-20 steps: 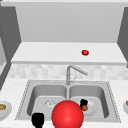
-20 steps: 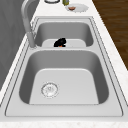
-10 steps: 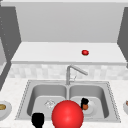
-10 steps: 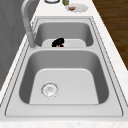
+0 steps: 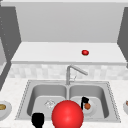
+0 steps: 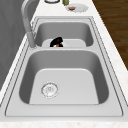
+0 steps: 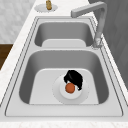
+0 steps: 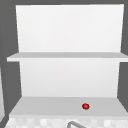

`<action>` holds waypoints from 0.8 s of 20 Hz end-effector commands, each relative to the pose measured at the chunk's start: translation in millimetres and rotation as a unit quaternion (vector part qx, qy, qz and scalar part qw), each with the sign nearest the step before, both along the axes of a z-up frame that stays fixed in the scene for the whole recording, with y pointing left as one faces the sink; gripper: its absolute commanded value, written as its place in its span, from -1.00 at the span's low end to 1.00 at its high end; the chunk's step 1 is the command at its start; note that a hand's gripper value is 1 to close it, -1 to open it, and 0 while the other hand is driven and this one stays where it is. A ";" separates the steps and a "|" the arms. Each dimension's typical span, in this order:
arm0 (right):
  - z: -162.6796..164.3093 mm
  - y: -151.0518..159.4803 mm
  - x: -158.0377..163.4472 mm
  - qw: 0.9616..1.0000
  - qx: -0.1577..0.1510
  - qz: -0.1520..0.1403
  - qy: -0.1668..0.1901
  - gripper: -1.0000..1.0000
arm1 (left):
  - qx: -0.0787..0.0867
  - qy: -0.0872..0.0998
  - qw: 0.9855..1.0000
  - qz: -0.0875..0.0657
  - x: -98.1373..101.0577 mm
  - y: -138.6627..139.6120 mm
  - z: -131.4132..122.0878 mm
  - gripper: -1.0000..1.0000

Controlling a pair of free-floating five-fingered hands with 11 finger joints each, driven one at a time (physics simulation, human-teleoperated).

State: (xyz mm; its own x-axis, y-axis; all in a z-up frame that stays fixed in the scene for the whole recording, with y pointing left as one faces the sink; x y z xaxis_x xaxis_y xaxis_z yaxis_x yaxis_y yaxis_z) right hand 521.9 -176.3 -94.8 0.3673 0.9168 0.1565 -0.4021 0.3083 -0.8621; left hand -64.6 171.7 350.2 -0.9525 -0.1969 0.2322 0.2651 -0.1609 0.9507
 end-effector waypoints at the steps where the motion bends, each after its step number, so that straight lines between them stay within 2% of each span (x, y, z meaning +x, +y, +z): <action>1: 0.0 -5.7 5.0 1.000 -0.015 0.012 0.022 -1.00 | 0.000 0.000 1.000 0.000 0.0 0.0 0.0 0.00; 10: 2.8 -16.1 20.5 0.998 -0.005 0.038 0.059 -1.00 | 0.000 0.000 1.000 0.000 0.0 0.0 0.0 0.00; 16: -1.9 -15.8 17.4 0.995 0.005 0.042 0.086 -1.00 | 0.000 0.000 1.000 0.000 0.0 0.0 0.0 0.00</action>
State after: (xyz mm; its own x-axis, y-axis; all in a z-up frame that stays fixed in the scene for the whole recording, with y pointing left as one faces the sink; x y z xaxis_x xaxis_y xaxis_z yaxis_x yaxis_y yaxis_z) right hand 537.1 -188.6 -90.7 0.3276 0.9354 0.1332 -0.5456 0.3024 -0.7816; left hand -64.6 171.7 350.2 -0.9525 -0.1969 0.2322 0.2651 -0.1609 0.9507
